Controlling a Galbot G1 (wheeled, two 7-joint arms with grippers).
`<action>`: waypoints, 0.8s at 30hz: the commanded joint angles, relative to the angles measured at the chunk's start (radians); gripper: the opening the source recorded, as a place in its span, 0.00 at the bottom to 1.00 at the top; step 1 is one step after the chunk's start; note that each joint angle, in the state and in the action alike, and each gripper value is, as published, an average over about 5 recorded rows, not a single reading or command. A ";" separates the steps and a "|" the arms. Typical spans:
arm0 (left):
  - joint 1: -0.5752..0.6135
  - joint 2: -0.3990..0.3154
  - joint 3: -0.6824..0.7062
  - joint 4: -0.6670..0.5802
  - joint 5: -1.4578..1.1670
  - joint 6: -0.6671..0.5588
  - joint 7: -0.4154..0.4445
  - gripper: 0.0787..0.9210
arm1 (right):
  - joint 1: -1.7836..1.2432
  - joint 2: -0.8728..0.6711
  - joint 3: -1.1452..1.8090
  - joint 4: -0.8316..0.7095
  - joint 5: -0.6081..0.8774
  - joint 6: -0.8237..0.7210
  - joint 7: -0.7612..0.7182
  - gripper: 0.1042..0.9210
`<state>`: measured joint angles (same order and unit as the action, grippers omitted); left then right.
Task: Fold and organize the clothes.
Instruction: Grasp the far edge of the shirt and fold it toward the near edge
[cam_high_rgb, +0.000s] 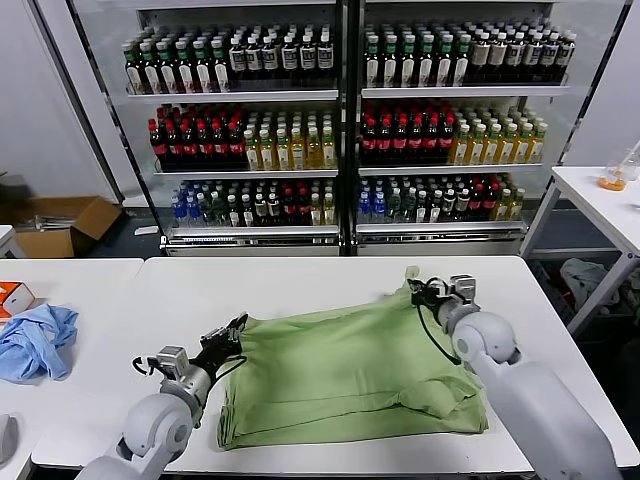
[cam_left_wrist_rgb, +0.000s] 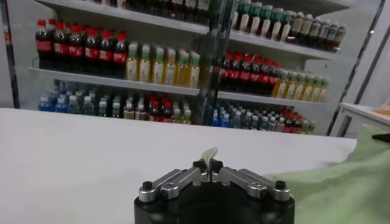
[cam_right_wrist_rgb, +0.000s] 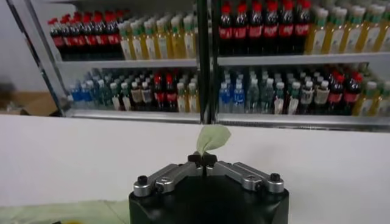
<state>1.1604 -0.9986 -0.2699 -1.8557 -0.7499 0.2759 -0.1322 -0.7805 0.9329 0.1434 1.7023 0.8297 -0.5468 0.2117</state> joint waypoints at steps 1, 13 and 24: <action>0.110 0.006 -0.040 -0.112 -0.008 -0.003 0.004 0.01 | -0.288 -0.088 0.184 0.287 0.008 -0.001 0.005 0.00; 0.284 0.014 -0.101 -0.201 0.008 0.029 0.016 0.01 | -0.577 -0.092 0.372 0.433 0.004 -0.029 0.034 0.00; 0.334 0.015 -0.097 -0.190 0.081 0.094 0.021 0.01 | -0.589 -0.049 0.309 0.383 -0.066 -0.033 0.083 0.00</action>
<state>1.4343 -0.9836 -0.3584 -2.0308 -0.7046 0.3415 -0.1113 -1.2750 0.8746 0.4377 2.0560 0.8026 -0.5762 0.2684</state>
